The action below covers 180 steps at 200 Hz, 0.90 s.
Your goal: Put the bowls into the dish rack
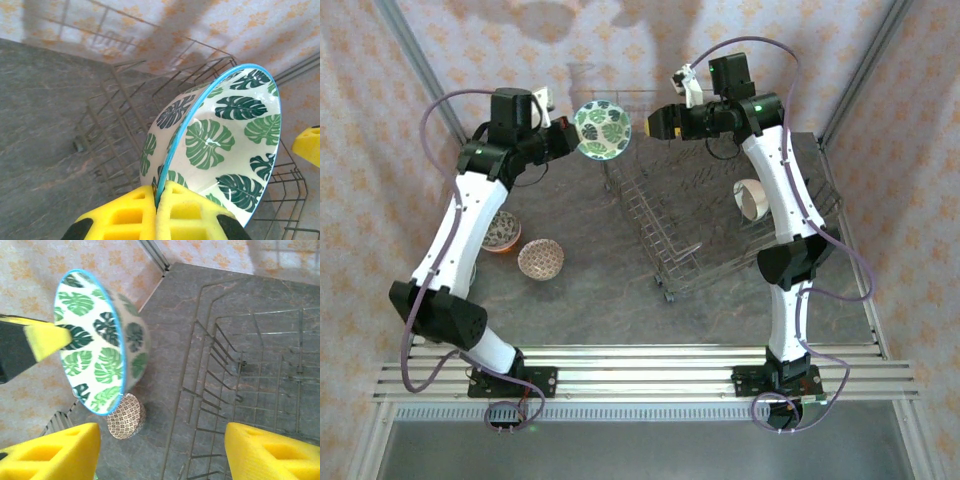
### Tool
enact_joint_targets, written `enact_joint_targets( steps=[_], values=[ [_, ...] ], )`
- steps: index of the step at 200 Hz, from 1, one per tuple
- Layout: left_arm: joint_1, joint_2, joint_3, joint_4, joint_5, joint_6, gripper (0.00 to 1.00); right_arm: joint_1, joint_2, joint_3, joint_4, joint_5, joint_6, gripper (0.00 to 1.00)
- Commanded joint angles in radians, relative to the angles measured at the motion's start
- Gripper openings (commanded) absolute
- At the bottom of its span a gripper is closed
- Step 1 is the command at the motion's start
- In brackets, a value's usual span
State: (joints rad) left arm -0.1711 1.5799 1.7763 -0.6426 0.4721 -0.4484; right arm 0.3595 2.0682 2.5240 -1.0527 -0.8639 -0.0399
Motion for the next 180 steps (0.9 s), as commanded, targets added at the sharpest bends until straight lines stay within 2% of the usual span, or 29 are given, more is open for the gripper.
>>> enact_joint_targets(
  steps=[1,31,71,123,148,167,180],
  values=[
    [-0.031,0.032,0.083,0.079,0.024,-0.015,0.0,0.003,-0.058,-0.036,0.046,-0.042,0.024,0.65],
    [-0.068,0.079,0.122,0.101,0.031,-0.025,0.0,0.003,-0.068,-0.082,0.083,-0.023,0.045,0.62],
    [-0.094,0.107,0.147,0.122,0.033,-0.036,0.0,0.003,-0.066,-0.111,0.128,0.014,0.079,0.51],
    [-0.107,0.115,0.144,0.13,0.02,-0.037,0.0,0.003,-0.064,-0.137,0.18,0.03,0.123,0.29],
    [-0.127,0.125,0.157,0.098,-0.011,-0.009,0.0,0.003,-0.063,-0.145,0.198,0.06,0.149,0.14],
    [-0.14,0.137,0.167,0.076,-0.022,0.005,0.0,0.003,-0.063,-0.144,0.198,0.066,0.155,0.11],
    [-0.145,0.141,0.164,0.077,-0.021,0.004,0.0,0.004,-0.067,-0.147,0.197,0.077,0.159,0.05]
  ],
)
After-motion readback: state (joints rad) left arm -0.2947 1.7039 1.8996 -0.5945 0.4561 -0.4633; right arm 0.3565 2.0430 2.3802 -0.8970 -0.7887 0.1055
